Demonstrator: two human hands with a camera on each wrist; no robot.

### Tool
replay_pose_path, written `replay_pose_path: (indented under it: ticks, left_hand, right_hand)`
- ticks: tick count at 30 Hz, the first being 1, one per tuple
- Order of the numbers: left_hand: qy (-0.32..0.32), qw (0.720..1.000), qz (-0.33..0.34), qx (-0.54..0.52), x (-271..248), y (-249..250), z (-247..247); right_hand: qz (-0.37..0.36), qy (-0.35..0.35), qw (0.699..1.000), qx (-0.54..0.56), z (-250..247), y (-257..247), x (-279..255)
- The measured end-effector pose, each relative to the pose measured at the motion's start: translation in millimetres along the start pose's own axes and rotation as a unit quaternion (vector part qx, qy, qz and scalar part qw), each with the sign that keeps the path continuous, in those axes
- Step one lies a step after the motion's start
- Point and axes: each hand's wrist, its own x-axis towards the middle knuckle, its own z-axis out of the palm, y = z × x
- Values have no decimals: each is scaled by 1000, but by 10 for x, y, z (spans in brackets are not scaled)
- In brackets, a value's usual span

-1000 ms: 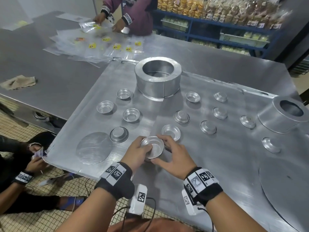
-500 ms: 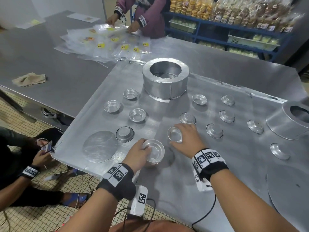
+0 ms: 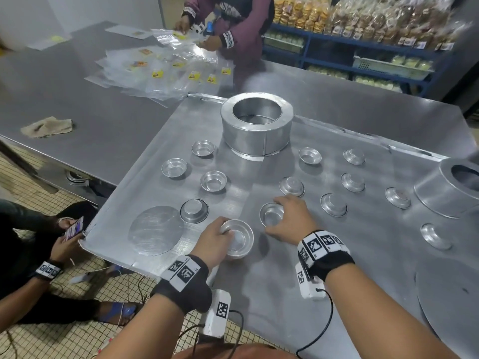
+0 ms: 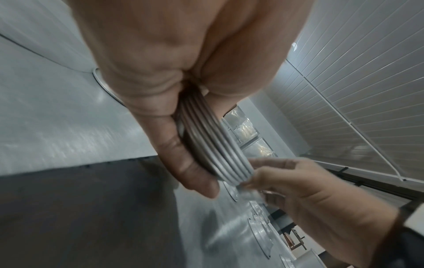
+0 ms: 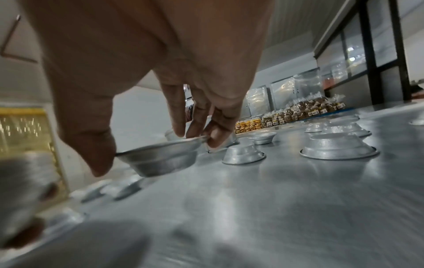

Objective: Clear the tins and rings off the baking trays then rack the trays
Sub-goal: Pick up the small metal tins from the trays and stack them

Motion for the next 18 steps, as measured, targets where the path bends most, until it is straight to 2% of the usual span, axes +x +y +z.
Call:
replay_pose_path:
  ticks: [4,7,9,12,18]
  left_hand:
    - [6,998,-33,-54,42,35,97]
    - [-6,996,-55,-74,143,13,156]
    - [-28,996,-52,-71,201,22,217]
    - [-9,996,-29,-78,203,119,345]
    - [-39,999,4,-30,249,155,548]
  right_hand:
    - [-38,19,994,102,-117,-68,-143]
    - [-93,21,990,107,-144,-162,-244]
    - [-120,14,988,98,-129,-206,-296]
    - [-153,16,984,92,-107,-201,-349]
    - [-166,15,983,78,-47,-81,-391]
